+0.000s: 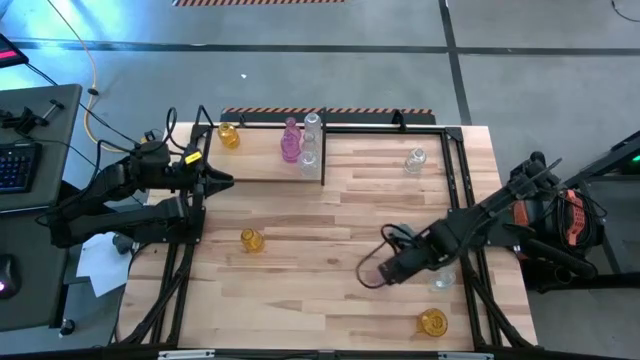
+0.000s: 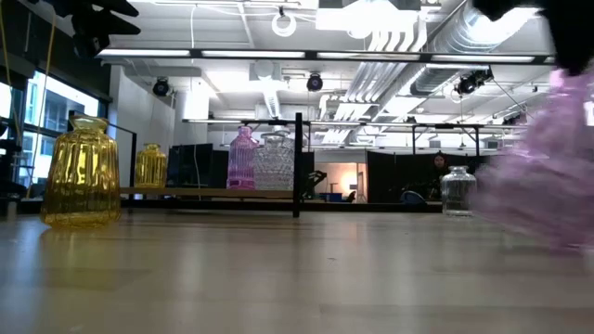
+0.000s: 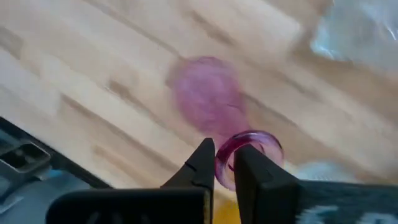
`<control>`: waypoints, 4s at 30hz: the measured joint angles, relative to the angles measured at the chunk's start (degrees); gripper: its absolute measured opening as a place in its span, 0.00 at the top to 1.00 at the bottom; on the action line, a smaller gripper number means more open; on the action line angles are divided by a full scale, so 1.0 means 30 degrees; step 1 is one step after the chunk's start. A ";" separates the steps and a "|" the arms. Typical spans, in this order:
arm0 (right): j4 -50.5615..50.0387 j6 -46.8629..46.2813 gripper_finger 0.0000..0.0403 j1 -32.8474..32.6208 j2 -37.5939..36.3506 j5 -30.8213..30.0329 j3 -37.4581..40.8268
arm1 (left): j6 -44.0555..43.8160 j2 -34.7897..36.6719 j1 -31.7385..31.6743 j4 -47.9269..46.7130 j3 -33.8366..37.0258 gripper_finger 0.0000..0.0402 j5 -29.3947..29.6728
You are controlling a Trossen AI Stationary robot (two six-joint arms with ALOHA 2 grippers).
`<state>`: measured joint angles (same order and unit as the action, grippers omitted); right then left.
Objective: Sort vases onto shelf
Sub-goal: Put the pink vase on the shelf aligned with the other pink vases
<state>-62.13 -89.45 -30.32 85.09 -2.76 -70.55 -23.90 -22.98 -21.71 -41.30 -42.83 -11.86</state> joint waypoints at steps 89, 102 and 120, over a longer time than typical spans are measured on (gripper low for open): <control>0.5367 2.7038 1.00 1.2989 1.5742 0.0083 -2.0696 | 0.3847 -1.3070 0.0270 0.4871 0.0007 0.71 0.4537; 0.5326 2.7015 1.00 1.3004 1.6012 -0.0002 -2.0734 | 0.3847 -1.3051 0.0277 0.4716 0.0002 0.71 0.4566; 0.4272 2.8263 0.97 1.2899 1.5574 0.3618 -2.0769 | 0.4297 -1.2329 0.0406 0.2997 0.0000 0.71 0.3362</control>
<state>-49.31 -4.66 8.38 131.81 8.09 -132.86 -11.01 -59.97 -20.50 -32.31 -42.83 -1.78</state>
